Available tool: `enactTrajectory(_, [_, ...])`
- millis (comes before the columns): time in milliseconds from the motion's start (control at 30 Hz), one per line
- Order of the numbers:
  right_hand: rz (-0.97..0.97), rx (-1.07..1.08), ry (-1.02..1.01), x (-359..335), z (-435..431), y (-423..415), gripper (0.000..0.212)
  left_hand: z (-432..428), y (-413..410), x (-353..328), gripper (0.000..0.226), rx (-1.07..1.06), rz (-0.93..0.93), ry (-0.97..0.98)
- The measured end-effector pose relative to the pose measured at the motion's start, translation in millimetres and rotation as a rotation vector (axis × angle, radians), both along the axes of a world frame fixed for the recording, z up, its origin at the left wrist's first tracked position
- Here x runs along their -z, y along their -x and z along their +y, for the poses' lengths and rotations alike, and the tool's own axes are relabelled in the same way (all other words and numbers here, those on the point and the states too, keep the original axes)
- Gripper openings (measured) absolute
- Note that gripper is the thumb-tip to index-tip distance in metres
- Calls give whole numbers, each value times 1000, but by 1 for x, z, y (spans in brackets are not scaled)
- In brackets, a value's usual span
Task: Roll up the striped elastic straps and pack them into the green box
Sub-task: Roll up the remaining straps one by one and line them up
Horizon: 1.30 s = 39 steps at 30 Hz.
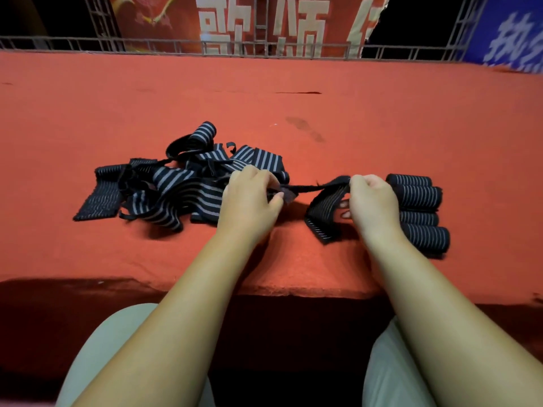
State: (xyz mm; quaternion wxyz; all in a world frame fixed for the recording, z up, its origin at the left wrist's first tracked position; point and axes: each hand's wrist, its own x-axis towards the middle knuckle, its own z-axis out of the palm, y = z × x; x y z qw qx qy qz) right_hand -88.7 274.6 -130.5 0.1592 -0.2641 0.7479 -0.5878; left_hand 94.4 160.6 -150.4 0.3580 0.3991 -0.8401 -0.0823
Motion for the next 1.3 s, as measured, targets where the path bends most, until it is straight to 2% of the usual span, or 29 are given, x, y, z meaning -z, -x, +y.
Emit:
enactTrajectory(100, [67, 11, -129, 16, 2, 4, 39, -2, 7, 4, 27, -107, -106, 47])
enactTrajectory(267, [289, -42, -391, 23, -2, 7, 19, -15, 9, 12, 37, -222, -178, -46])
enactTrajectory(333, [427, -55, -421, 25, -6, 5, 35, -19, 8, 16, 38, -219, -198, -80])
enactTrajectory(400, [606, -107, -415, 23, -14, 0, 43, -23, 8, 19, 41, -223, -193, -102])
enactTrajectory(500, [856, -265, -408, 11, -30, -14, 37, -27, 6, 22, 43, -229, -131, -146])
enactTrajectory(600, [1006, -414, -549, 5, -53, -27, 37, -32, 1, 28, 41, -220, -75, -181])
enactTrajectory(667, [951, -479, -647, 6, -71, -30, 39, -35, -2, 33, 41, -209, -66, -203])
enactTrajectory(767, [799, -488, -635, 11, -98, -23, 39, -41, -6, 37, 41, -201, -36, -255])
enactTrajectory(867, [784, -516, -650, 17, -121, -20, 47, -46, -9, 39, 41, -201, -4, -314])
enactTrajectory(1000, [633, -511, -597, 20, -142, -16, 42, -51, -11, 38, 50, -188, 25, -385])
enactTrajectory(1167, [438, -440, -506, 24, -151, -8, 36, -54, -12, 37, 51, -182, -28, -381])
enactTrajectory(1300, [520, -428, -443, 17, -144, -9, 25, -55, -10, 38, 47, -190, -85, -354])
